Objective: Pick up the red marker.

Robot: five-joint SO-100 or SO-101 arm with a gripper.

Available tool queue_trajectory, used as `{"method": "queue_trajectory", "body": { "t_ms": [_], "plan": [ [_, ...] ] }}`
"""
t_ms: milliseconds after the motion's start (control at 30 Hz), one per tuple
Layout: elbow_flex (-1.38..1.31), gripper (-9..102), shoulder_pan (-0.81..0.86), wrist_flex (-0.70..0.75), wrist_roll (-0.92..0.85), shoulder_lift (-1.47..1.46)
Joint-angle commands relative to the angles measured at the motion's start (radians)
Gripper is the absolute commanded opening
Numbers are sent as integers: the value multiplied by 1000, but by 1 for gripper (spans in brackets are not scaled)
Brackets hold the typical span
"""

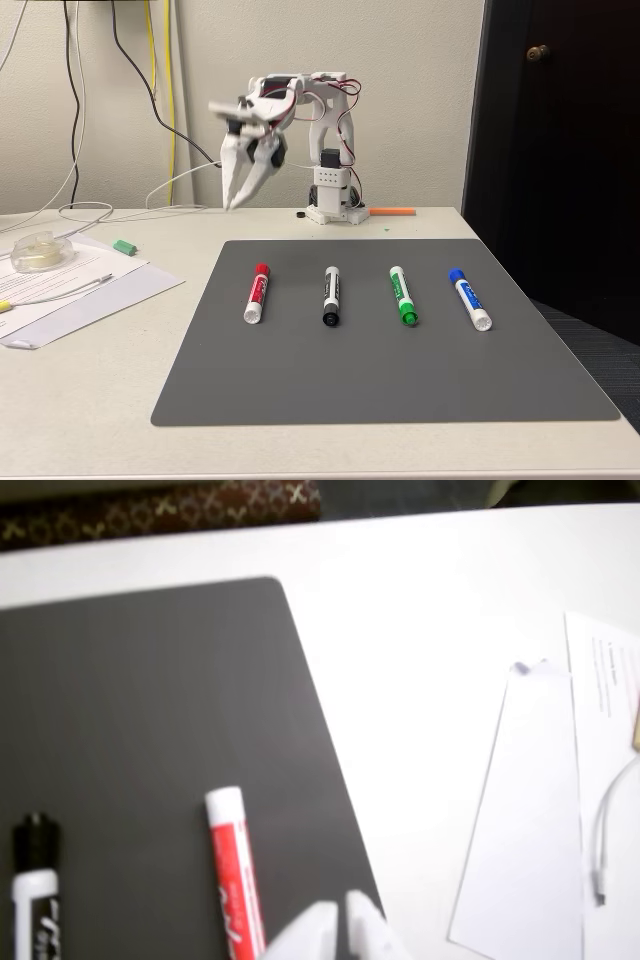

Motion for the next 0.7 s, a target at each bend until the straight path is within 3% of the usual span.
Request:
{"method": "queue_trajectory", "body": {
  "t_ms": [0, 667],
  "plan": [
    [-51, 0, 37, 51, -75, -11],
    [-51, 1, -75, 164, 60, -124]
  ]
}}
